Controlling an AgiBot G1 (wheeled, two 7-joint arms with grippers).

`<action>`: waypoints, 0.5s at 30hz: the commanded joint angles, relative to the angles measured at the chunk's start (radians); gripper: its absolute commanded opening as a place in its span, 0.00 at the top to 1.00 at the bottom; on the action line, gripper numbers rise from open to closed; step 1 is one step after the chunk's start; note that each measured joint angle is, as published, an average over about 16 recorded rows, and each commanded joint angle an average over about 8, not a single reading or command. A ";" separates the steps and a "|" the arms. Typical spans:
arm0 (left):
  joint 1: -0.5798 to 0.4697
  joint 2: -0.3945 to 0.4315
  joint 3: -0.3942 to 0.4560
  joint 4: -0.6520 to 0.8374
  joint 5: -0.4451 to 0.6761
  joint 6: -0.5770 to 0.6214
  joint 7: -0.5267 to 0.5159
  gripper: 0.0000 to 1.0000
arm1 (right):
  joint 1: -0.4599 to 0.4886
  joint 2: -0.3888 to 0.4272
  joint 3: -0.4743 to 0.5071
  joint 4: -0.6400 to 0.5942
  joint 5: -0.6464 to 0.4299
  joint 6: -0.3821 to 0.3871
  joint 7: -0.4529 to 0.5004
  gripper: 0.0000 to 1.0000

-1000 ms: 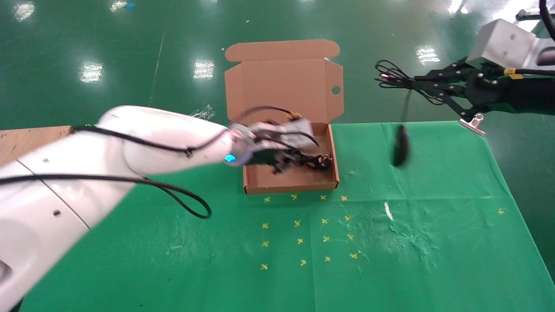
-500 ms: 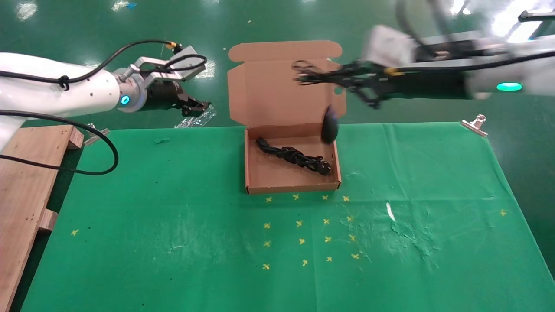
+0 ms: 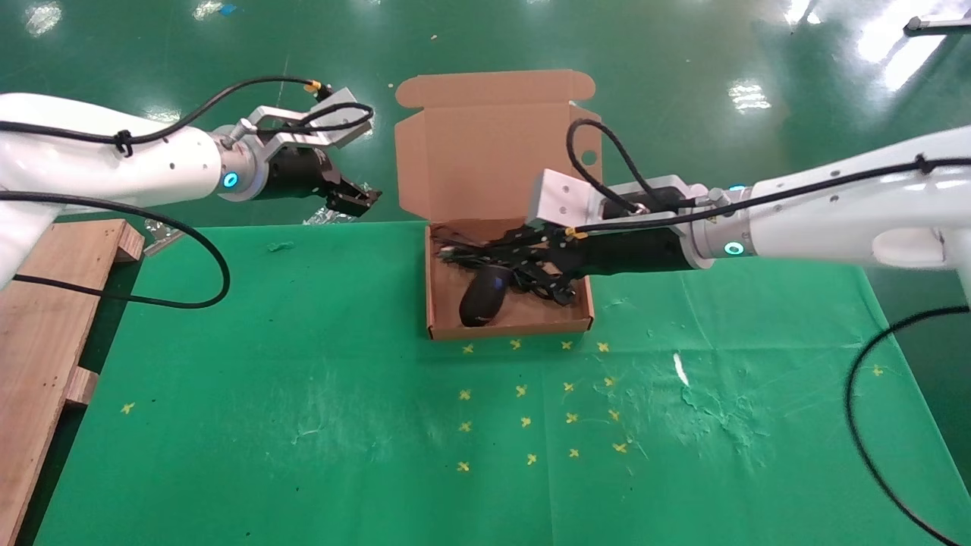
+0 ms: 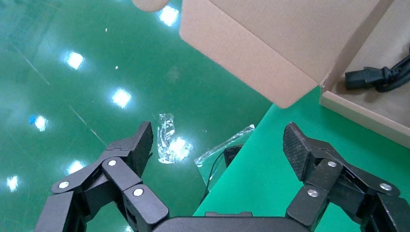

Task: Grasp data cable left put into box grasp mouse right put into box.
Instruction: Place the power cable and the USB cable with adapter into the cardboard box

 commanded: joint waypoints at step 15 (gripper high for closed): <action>-0.003 0.003 -0.005 0.015 -0.011 0.001 0.016 0.00 | -0.029 -0.006 -0.005 -0.044 -0.030 0.077 -0.005 0.00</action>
